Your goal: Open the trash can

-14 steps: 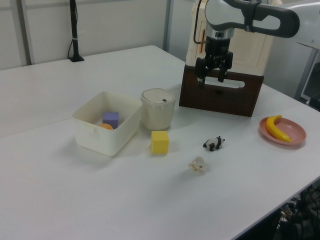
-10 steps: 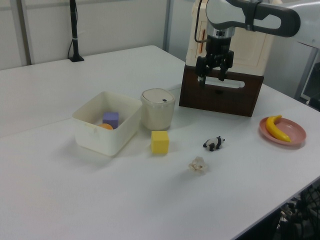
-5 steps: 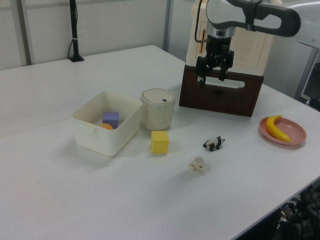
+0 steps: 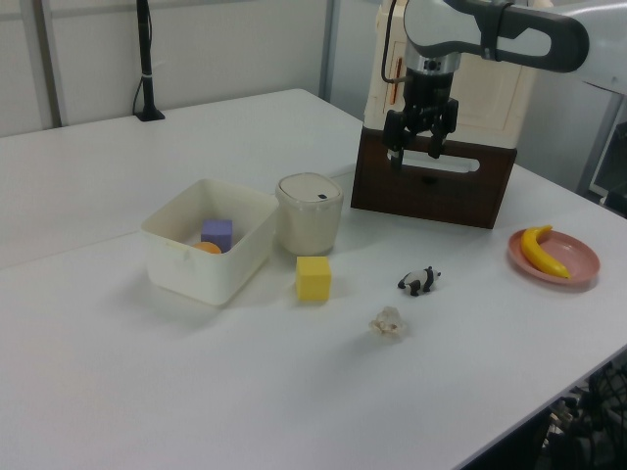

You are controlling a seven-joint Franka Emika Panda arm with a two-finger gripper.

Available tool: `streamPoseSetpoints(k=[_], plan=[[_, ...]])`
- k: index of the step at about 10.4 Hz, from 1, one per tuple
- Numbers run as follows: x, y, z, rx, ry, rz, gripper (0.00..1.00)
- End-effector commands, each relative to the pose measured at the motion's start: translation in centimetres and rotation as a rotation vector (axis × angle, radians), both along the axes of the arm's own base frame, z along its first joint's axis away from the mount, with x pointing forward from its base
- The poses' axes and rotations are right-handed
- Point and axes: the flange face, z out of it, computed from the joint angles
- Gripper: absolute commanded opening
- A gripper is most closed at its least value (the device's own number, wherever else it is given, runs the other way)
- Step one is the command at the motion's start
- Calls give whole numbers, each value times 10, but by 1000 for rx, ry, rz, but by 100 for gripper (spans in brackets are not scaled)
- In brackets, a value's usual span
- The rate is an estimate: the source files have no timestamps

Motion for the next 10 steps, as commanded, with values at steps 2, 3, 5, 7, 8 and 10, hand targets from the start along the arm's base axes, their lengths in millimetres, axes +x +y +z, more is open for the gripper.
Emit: streamPoseSetpoints(k=[2,3,5,7,8,10], plan=[[-8,-2,5,9,17,41,47],[-8,-1,4,9,18,44,33],[-8,-1,4,8,20,54,3],[-8,-1,4,9,20,54,2],[-8,-1,4,9,20,54,2],[-8,-1,3,9,23,54,12]])
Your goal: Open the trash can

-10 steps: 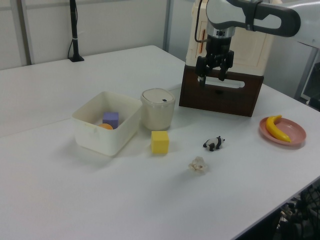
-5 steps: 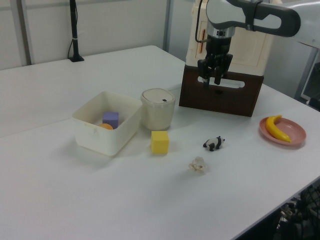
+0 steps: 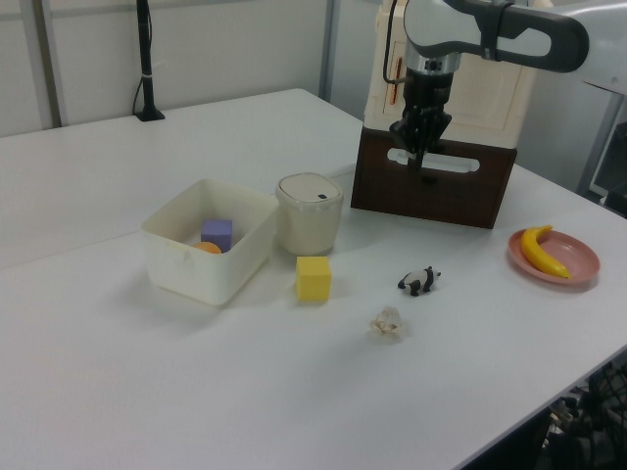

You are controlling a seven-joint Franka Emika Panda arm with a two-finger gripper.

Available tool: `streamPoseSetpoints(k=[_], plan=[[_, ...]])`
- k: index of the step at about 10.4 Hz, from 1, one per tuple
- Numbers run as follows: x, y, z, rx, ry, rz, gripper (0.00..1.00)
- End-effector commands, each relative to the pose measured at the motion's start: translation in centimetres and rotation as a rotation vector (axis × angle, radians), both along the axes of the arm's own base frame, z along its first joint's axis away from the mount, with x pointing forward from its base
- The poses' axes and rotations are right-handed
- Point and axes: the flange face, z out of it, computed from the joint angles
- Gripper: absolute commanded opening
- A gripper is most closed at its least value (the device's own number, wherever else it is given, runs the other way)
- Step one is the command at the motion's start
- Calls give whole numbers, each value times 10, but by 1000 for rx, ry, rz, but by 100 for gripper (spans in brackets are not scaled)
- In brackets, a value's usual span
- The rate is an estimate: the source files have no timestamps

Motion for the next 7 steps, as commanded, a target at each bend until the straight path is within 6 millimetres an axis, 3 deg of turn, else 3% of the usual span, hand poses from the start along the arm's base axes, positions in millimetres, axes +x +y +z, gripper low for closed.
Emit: streamPoseSetpoints(k=[1,2,3,4,6,7], plan=[[-8,-1,3,8,21,17,57],[-8,-1,2,8,23,17,76],[-7,-1,1,8,23,17,75],[-7,0,0,8,23,19,64],[-5,1,-2,8,26,20,26],[-5,1,-2,8,24,20,18]])
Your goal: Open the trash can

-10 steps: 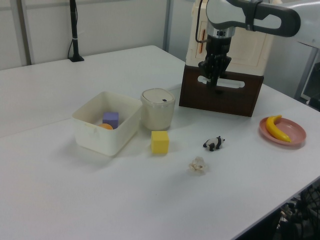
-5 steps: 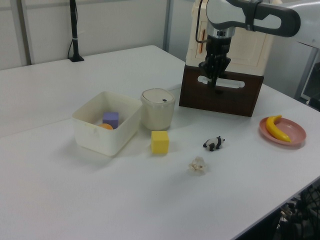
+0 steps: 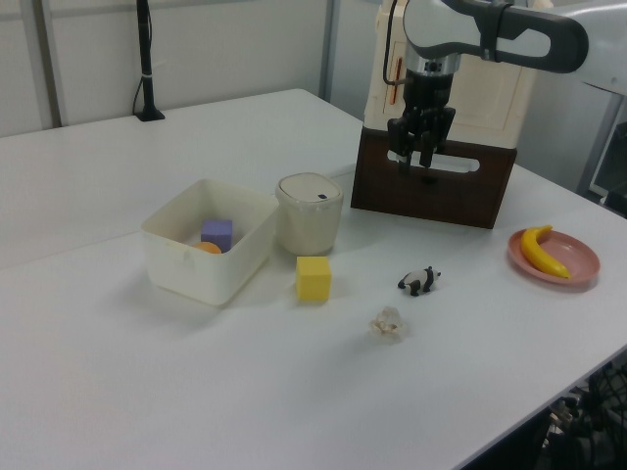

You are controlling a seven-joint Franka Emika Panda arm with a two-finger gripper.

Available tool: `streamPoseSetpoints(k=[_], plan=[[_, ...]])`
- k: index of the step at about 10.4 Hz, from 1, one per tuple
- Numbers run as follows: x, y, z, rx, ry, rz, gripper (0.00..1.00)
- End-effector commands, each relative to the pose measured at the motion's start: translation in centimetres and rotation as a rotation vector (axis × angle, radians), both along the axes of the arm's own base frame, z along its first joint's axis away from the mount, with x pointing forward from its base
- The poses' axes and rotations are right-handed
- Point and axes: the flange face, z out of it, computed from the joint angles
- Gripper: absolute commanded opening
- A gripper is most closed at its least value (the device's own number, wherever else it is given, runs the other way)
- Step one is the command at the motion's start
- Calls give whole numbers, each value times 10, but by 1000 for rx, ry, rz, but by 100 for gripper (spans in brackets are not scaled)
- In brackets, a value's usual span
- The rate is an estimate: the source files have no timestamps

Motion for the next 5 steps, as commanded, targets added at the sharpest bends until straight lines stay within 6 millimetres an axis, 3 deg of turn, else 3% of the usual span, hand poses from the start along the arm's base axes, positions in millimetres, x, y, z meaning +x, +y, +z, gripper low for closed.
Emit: streamPoseSetpoints(k=[1,4,5], plan=[[-5,1,0,8,19,19,12],[-3,2,1,10,9,21,0],[6,2,-6,6,-1,24,0]])
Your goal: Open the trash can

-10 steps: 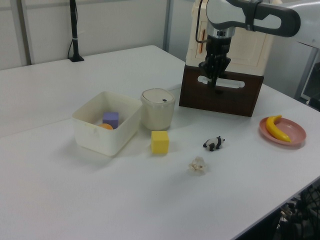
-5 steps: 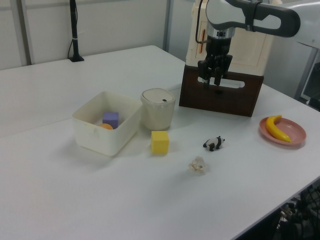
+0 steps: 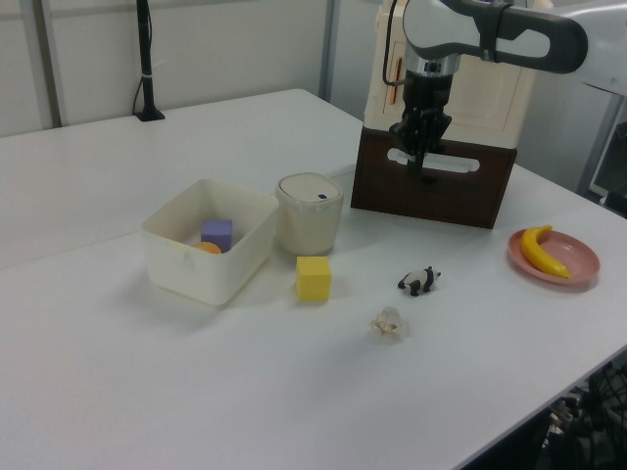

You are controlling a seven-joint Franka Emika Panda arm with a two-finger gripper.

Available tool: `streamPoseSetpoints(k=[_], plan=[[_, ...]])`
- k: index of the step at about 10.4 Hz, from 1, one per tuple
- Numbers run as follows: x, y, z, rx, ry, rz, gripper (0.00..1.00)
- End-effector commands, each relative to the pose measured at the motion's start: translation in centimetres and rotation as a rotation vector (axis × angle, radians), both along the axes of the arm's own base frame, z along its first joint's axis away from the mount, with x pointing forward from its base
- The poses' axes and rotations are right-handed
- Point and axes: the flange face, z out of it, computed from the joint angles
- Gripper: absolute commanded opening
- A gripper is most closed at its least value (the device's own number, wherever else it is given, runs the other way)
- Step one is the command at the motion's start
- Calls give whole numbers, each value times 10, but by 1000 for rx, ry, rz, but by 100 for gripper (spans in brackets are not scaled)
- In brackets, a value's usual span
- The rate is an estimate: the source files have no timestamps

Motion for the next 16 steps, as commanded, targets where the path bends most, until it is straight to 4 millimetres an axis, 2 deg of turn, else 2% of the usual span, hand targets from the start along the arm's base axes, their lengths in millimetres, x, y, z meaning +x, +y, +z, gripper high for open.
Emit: streamPoseSetpoints(k=[1,2,4,6,7,8,11,16], plan=[[18,3,-7,4,-34,25,0],[28,3,-14,5,-53,26,0],[49,8,-15,13,-175,37,0],[73,17,-26,21,-290,51,0],[83,27,-31,24,-348,69,0],[93,40,-40,28,-391,84,0],[118,52,-76,38,-476,99,0],[136,58,-139,35,-453,118,0]])
